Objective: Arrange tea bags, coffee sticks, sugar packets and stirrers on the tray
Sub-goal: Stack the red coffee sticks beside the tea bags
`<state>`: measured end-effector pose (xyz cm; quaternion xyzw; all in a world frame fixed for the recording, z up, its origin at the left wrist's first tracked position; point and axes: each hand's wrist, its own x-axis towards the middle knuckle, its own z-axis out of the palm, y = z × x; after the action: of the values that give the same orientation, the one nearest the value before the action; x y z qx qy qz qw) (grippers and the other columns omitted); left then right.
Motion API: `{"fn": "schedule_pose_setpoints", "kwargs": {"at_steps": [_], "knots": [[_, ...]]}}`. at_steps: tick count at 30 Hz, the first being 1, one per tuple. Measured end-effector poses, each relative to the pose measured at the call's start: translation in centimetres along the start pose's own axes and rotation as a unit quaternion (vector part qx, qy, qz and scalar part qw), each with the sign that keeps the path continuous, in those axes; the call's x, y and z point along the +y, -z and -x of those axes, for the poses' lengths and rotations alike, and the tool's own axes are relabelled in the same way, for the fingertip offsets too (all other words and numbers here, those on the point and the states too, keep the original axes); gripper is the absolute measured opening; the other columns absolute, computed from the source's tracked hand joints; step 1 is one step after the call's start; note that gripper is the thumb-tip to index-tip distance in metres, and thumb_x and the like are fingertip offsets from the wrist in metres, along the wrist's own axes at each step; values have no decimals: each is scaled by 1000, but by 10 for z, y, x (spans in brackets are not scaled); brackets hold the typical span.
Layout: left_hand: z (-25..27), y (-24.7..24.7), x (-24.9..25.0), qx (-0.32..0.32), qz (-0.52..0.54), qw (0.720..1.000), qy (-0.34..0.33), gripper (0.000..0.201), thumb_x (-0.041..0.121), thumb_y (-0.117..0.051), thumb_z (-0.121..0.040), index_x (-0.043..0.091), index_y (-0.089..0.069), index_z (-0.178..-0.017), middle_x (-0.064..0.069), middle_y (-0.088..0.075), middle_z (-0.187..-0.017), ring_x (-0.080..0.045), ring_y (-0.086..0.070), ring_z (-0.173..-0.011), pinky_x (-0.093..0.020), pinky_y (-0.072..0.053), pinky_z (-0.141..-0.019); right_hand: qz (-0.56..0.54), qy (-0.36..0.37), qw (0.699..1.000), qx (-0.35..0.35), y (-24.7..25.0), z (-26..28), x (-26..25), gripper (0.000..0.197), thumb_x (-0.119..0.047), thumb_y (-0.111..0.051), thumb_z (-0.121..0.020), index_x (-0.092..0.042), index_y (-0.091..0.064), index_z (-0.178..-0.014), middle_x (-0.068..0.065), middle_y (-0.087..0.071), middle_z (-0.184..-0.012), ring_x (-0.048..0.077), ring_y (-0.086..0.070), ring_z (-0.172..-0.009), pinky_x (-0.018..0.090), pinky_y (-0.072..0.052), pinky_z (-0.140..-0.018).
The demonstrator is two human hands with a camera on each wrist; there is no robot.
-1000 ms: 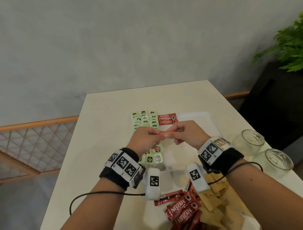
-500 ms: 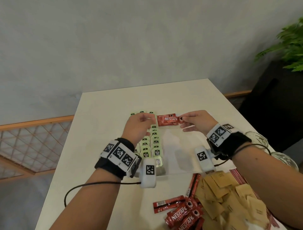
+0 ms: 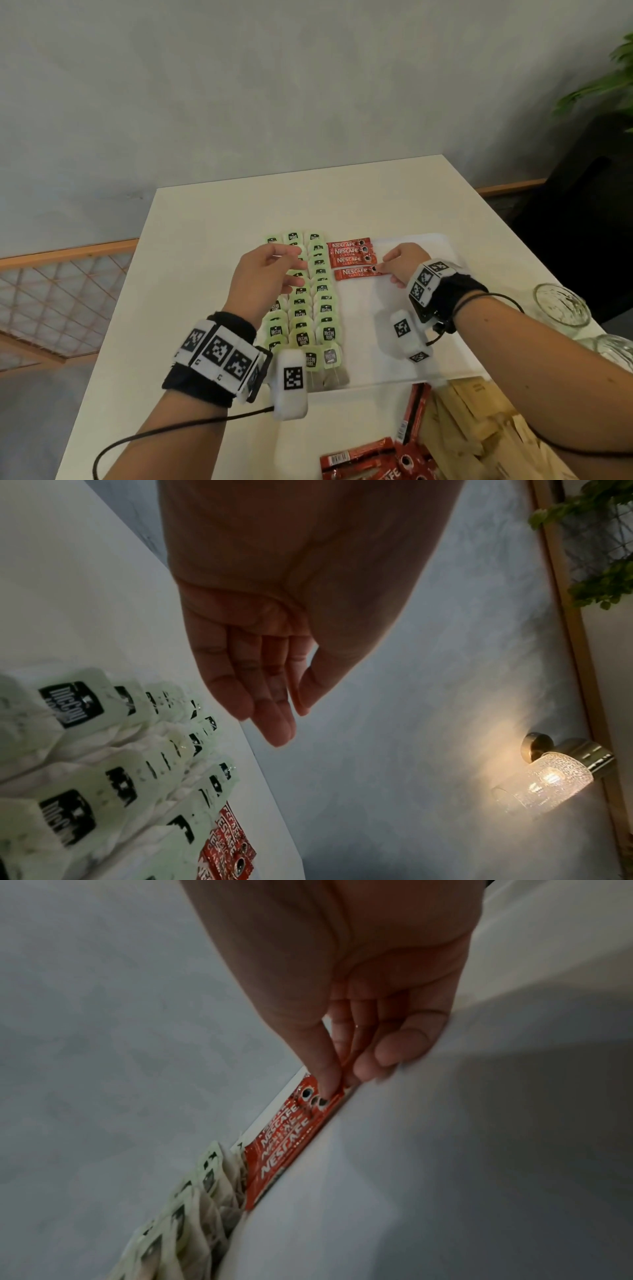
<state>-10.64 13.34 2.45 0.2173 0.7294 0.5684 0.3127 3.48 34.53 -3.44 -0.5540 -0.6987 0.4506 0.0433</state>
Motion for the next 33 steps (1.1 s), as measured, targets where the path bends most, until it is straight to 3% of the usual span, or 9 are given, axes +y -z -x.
{"fn": "schedule_pose_setpoints", "kwargs": {"at_steps": [4,12,15,19,22,26,28,31,33], "knots": [[-2,0,-4,0,-1,1000,8,13,14,-58,-95,15,-69,-102,-2,-76,-87,-17,-69,-67,-26,-53,-64,4,-7,1000,7,-3,-7,-7,32,-16,-77,-80,-18,-46,-72,10,-63,-72,20,-58,-61,32,-52,-70],[1,2,-4,-6,-13,1000,9,13,15,-58,-95,15,-69,-101,-2,-75,-85,-15,-68,-67,-26,-52,-65,20,11,1000,8,-6,-10,-15,37,-23,-80,-77,-15,-46,-66,15,-66,-76,24,-57,-66,37,-53,-77],[7,2,5,-17,-36,999,-9,14,13,-57,-96,15,-69,-102,-2,-76,-89,-13,-68,-68,-26,-52,-64,13,26,999,16,1,2,-13,34,-32,-80,-77,-16,-50,-75,11,-66,-75,22,-59,-67,40,-55,-82],[33,-5,22,-64,-83,993,-50,12,14,-60,-94,16,-68,-102,-2,-75,-92,-14,-69,-72,-29,-54,-66,-29,81,996,27,18,42,-6,31,-32,-78,-79,-16,-56,-94,7,-66,-82,20,-61,-69,37,-55,-70],[64,-16,21,-122,-145,980,-60,12,19,-63,-91,20,-68,-102,1,-75,-91,-12,-69,-74,-29,-55,-70,-70,141,987,-28,30,89,12,23,-24,-76,-82,-12,-62,-97,1,-64,-81,15,-60,-63,28,-51,-59],[104,-31,-4,-215,-276,932,-90,14,29,-67,-90,21,-67,-102,4,-71,-87,-10,-68,-75,-26,-53,-70,-57,181,978,-81,41,146,52,19,-21,-78,-80,-16,-68,-96,-1,-64,-77,10,-62,-64,24,-52,-59],[120,-37,-22,-247,-347,901,-88,20,34,-70,-88,23,-66,-104,8,-68,-89,-10,-66,-81,-28,-53,-76,-24,188,977,-100,40,166,74,19,-21,-80,-78,-20,-70,-94,0,-66,-80,8,-62,-64,22,-51,-58],[139,-42,-50,-288,-442,847,-64,42,50,-72,-82,24,-60,-113,9,-63,-104,-12,-61,-95,-35,-51,-88,27,204,970,-125,35,187,104,20,-22,-82,-75,-26,-72,-92,-2,-70,-84,2,-59,-64,21,-48,-60],[149,-47,-64,-290,-501,814,-48,63,61,-71,-76,23,-53,-123,5,-56,-118,-15,-56,-106,-39,-49,-94,85,228,964,-110,28,196,120,26,-15,-77,-79,-31,-72,-98,-9,-67,-91,-7,-54,-63,13,-43,-63]]}}
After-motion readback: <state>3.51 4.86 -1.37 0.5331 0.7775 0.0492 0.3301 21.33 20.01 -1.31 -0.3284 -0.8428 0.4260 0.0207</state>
